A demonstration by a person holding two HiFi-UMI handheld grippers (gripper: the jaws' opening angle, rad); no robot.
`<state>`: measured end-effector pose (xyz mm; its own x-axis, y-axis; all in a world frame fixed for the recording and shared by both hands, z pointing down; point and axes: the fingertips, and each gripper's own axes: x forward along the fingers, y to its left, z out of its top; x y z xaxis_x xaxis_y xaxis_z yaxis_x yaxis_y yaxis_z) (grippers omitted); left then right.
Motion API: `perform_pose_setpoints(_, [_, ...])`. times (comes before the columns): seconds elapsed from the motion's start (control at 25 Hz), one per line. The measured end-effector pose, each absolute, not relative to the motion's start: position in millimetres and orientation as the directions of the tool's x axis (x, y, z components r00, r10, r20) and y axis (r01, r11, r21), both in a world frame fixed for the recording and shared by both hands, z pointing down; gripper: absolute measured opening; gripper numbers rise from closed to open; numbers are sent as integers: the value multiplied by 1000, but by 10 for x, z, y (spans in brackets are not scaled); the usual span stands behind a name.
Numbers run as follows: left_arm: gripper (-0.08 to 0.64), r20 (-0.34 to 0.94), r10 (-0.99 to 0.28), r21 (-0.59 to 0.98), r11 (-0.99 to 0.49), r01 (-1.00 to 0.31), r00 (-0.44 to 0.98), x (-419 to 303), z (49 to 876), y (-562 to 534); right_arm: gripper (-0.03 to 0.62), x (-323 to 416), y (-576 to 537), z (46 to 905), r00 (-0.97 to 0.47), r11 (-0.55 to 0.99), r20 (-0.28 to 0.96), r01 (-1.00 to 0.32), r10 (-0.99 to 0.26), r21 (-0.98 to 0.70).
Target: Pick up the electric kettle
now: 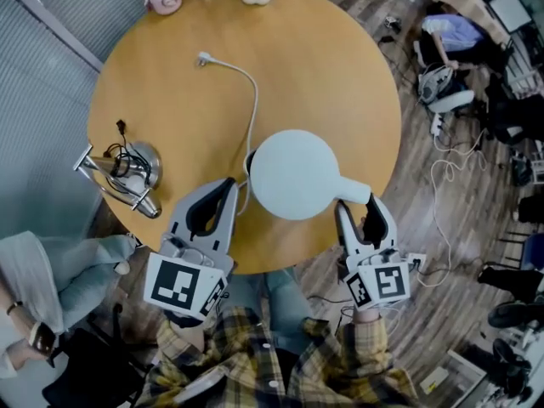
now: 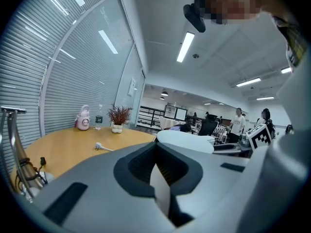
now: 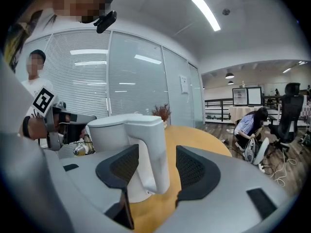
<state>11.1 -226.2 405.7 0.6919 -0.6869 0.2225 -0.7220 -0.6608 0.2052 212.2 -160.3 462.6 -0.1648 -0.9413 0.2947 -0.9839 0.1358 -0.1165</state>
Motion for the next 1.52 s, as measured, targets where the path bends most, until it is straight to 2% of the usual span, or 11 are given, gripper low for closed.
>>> perform_pose_setpoints(0.88, [3, 265, -690, 219, -637, -739, 674, 65, 4517, -2553, 228, 2156, -2136, 5025, -96, 76, 259, -993, -961, -89])
perform_pose_setpoints(1.04, [3, 271, -690, 223, -633, -741, 671, 60, 4576, -2596, 184, 2094, -2207, 5049, -108, 91, 249, -993, -963, -81])
perform_pose_setpoints(1.24, [3, 278, -687, 226, -632, -741, 671, 84, 4606, -2601, 78, 2063, -2280, 5013, -100, 90, 229, -994, -968, -54])
perform_pose_setpoints(1.52, [3, 277, -699, 223, -620, -752, 659, 23, 4606, -2634, 58, 2078, -2291, 5007, -63, 57, 216, -998, -974, -34])
